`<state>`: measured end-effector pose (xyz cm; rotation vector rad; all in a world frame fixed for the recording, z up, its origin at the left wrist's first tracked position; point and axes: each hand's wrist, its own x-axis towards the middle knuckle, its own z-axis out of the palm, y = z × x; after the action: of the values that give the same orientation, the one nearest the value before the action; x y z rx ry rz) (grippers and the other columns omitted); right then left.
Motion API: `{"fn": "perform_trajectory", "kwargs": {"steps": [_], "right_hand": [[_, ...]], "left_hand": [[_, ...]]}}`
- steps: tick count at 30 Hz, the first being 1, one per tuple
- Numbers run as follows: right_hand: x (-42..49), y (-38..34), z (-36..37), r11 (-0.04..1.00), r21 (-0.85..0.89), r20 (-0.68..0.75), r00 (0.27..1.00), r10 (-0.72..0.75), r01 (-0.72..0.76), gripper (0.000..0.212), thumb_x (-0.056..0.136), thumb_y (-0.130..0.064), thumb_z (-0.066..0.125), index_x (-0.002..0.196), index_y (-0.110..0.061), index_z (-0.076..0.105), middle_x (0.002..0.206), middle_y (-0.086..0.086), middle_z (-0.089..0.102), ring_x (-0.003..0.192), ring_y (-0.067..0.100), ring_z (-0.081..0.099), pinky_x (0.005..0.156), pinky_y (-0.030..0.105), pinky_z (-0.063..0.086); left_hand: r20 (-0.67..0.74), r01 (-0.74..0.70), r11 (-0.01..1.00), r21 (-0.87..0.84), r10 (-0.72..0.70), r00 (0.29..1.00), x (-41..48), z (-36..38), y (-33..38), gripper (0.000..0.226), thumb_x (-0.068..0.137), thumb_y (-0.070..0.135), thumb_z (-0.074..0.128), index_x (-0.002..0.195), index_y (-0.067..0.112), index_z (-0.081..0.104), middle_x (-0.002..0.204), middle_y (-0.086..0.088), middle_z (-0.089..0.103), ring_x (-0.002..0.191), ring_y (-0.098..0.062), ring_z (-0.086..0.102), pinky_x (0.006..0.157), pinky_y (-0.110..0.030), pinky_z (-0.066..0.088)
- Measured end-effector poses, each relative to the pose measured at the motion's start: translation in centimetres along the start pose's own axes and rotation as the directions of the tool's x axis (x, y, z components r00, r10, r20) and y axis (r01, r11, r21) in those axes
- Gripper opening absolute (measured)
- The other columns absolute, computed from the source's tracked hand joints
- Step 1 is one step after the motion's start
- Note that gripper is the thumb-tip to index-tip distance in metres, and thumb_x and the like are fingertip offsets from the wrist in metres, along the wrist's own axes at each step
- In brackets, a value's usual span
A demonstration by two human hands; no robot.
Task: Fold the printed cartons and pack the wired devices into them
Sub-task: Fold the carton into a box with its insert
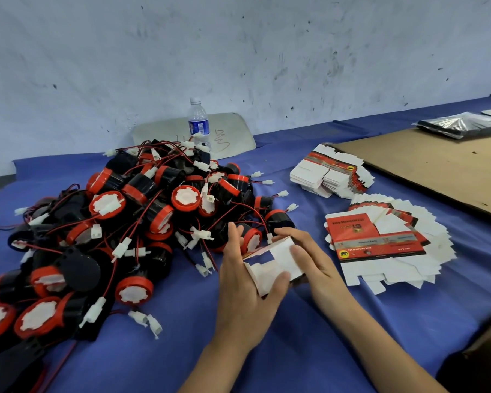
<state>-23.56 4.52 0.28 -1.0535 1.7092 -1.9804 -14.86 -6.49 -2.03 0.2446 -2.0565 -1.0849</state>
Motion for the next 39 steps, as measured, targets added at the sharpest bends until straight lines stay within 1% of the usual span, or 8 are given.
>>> {"fn": "perform_trajectory", "kwargs": {"steps": [5,10,14,21,25,30,34,39], "right_hand": [[0.4,1.0,-0.1,0.994,0.106,-0.056,0.997,0.047,-0.041,0.022,0.092,-0.031,0.044,0.106,-0.030,0.062,0.121,0.009,0.059,0.104,0.032,0.057,0.082,0.044,0.049],[1.0,1.2,-0.5,0.919,0.373,-0.023,0.989,0.145,-0.126,0.022,0.092,-0.039,0.048,0.109,-0.031,0.061,0.108,0.004,0.069,0.091,0.022,0.068,0.058,0.034,0.054],[1.0,1.1,-0.6,0.908,0.394,-0.001,0.988,0.152,-0.139,0.024,0.092,-0.039,0.049,0.111,-0.030,0.060,0.110,0.008,0.069,0.090,0.026,0.070,0.059,0.037,0.055],[0.4,1.1,-1.0,0.990,-0.083,-0.113,0.988,0.108,-0.118,0.014,0.097,-0.040,0.046,0.105,-0.038,0.058,0.068,-0.002,0.064,0.043,0.025,0.056,0.044,0.030,0.046],[0.2,1.0,-1.2,0.929,-0.366,-0.181,0.974,-0.134,0.059,0.009,0.089,-0.047,0.054,0.090,-0.040,0.058,0.072,-0.012,0.062,0.062,0.015,0.052,0.060,0.028,0.043],[0.1,0.3,-0.7,0.983,-0.051,-0.048,0.982,-0.181,0.179,0.017,0.091,-0.012,0.054,0.099,-0.023,0.064,0.104,-0.011,0.068,0.094,0.005,0.063,0.078,0.013,0.046],[0.0,0.1,-0.6,0.995,0.026,-0.021,0.995,-0.095,0.096,0.036,0.091,-0.020,0.051,0.119,-0.037,0.065,0.125,-0.013,0.064,0.119,0.007,0.057,0.097,0.022,0.046],[0.1,-0.3,-0.7,0.996,0.057,-0.009,0.998,-0.063,0.063,0.042,0.084,-0.051,0.061,0.117,-0.027,0.070,0.130,-0.005,0.062,0.126,0.013,0.054,0.103,0.031,0.044]], "left_hand": [[0.038,-0.163,0.984,0.067,0.161,0.986,0.2,0.3,0.0,0.109,0.077,0.054,0.066,0.142,0.053,-0.022,0.159,0.020,-0.006,0.144,0.006,0.009,0.110,-0.016,0.029],[0.110,-0.332,0.935,0.127,0.320,0.941,0.4,0.4,-0.4,0.064,0.097,0.049,0.044,0.149,0.051,0.008,0.161,0.010,-0.001,0.148,-0.020,0.014,0.111,-0.042,0.037],[0.094,-0.313,0.945,0.099,0.304,0.948,0.5,0.2,-0.3,0.046,0.093,0.049,0.050,0.136,0.057,0.036,0.158,0.020,0.009,0.145,-0.012,0.021,0.111,-0.033,0.036],[0.134,-0.218,0.975,0.044,0.211,0.968,0.4,-0.5,-0.5,0.032,0.091,0.038,0.056,0.119,0.050,0.044,0.159,0.020,0.006,0.148,-0.020,0.019,0.109,-0.035,0.039],[0.074,-0.229,0.973,0.008,0.228,0.971,0.7,-0.9,-0.1,0.023,0.101,0.032,0.046,0.123,0.037,0.049,0.158,0.016,0.022,0.144,-0.011,0.026,0.107,-0.013,0.031],[0.104,-0.295,0.955,-0.003,0.294,0.950,0.4,-0.7,0.4,0.030,0.100,0.031,0.043,0.129,0.026,0.049,0.146,0.017,0.040,0.140,-0.013,0.036,0.109,-0.035,0.036],[0.219,-0.299,0.949,0.096,0.273,0.937,0.2,0.0,0.4,0.063,0.082,0.058,0.062,0.134,0.032,0.039,0.148,0.018,0.029,0.143,-0.020,0.025,0.112,-0.037,0.033],[0.156,-0.375,0.906,0.195,0.349,0.924,0.3,0.7,-0.2,0.065,0.077,0.041,0.072,0.133,0.035,0.040,0.145,0.019,0.028,0.142,-0.023,0.025,0.109,-0.035,0.035]]}}
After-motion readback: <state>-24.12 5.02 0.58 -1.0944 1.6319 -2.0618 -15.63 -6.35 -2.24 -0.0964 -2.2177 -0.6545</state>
